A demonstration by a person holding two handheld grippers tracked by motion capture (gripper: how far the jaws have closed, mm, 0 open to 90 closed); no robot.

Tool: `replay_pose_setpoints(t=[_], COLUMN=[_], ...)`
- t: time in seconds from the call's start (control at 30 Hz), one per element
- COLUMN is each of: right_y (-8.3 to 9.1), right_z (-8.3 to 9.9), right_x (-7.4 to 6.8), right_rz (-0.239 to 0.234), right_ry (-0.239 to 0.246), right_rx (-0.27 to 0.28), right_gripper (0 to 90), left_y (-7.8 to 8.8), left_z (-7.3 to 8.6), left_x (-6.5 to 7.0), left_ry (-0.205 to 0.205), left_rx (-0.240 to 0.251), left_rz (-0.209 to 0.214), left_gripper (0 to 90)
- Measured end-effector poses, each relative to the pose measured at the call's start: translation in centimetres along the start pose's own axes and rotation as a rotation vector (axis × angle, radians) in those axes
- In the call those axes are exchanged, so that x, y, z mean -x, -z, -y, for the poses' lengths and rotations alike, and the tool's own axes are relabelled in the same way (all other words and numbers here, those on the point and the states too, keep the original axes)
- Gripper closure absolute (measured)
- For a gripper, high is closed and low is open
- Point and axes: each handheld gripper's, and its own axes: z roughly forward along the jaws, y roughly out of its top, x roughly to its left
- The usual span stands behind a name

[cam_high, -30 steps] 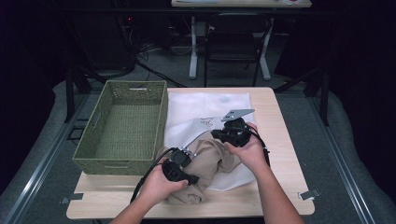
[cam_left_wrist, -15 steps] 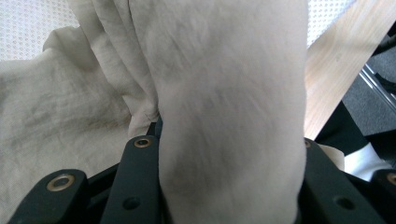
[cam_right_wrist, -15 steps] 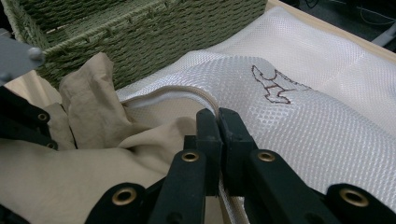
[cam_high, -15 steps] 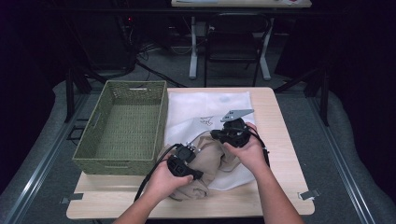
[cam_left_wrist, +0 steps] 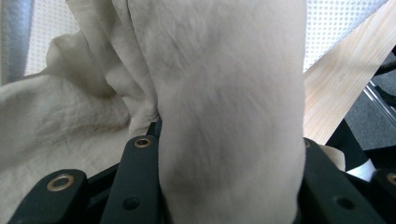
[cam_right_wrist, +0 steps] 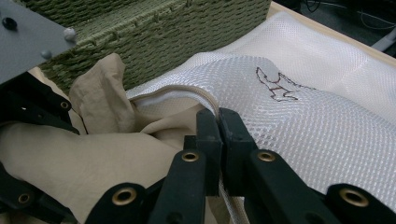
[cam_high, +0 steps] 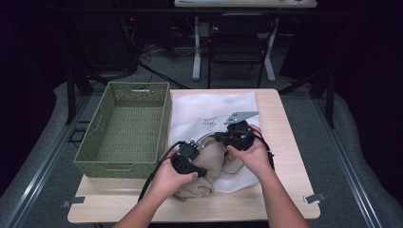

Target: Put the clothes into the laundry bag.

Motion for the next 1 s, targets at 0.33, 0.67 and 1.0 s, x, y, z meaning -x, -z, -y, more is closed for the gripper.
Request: replay_pose_setpoints(t=[0.33,0.67,1.0], right_y=[0.2,0.2,-0.2], right_z=[-0.1,-0.1,0.2], right_x=[-0.2,-0.3,-0.1], right_rz=[-0.007,-0.010,-0.005], right_ry=[-0.002,0.000,-0.007], right_rx=[0.006,0.005,-0.009], right_gripper=[87.7,87.7,87.7], left_y=[-0.3,-1.8,-3.0], left_z=[-0.9,-1.3,-1.1], left_x=[-0.6,-1.4,-2.2], left_ry=[0.047,0.066,0.071], left_rx=[0.022,0.027,0.015], left_rz=[-0.002,-0.039,-0.080], left_gripper=[63.3,62.1,59.0])
